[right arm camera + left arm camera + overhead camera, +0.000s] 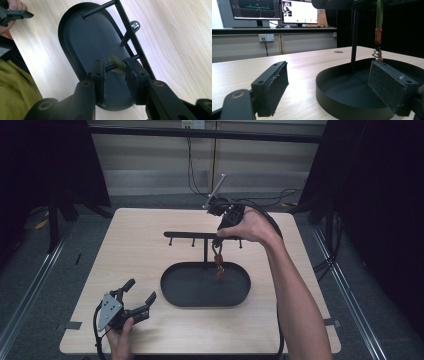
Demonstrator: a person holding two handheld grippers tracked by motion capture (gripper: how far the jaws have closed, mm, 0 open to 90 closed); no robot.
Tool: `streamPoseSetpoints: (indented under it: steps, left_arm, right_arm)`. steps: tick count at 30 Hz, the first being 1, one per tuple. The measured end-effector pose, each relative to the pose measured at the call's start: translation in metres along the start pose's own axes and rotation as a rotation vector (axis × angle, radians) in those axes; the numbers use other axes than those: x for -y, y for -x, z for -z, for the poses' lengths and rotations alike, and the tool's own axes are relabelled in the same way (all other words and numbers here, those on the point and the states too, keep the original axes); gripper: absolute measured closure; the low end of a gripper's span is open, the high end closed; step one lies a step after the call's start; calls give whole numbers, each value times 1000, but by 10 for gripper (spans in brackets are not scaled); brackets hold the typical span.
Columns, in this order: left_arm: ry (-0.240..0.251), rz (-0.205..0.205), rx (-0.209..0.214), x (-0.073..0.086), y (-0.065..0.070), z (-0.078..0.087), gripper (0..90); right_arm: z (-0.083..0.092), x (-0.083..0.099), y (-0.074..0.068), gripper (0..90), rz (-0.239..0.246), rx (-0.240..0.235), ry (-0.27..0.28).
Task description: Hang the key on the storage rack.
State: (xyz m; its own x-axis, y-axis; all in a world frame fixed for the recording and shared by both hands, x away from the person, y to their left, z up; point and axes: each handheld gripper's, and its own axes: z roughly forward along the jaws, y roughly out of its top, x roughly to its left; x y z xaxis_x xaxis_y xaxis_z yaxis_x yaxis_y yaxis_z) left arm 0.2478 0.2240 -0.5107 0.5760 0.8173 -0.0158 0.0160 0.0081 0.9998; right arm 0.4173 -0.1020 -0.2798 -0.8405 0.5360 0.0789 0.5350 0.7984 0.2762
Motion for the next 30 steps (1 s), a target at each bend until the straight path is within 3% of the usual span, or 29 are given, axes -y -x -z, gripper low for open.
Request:
streamPoseSetpoints:
  steps: [9, 16, 24, 30]
  left_arm:
    - [-5, -7, 1, 0, 0, 0, 158]
    - [-5, -7, 1, 0, 0, 0, 158]
    - [-11, -13, 6, 0, -1, 1, 158]
    - [-10, -12, 5, 0, -1, 1, 158]
  right_arm:
    - [1, 9, 2, 538, -18, -7, 29]
    - [-2, 15, 0, 373, -36, 6, 53]
    - [-4, 27, -9, 283, -65, 35, 119]
    - [-9, 42, -16, 292, -54, 23, 173]
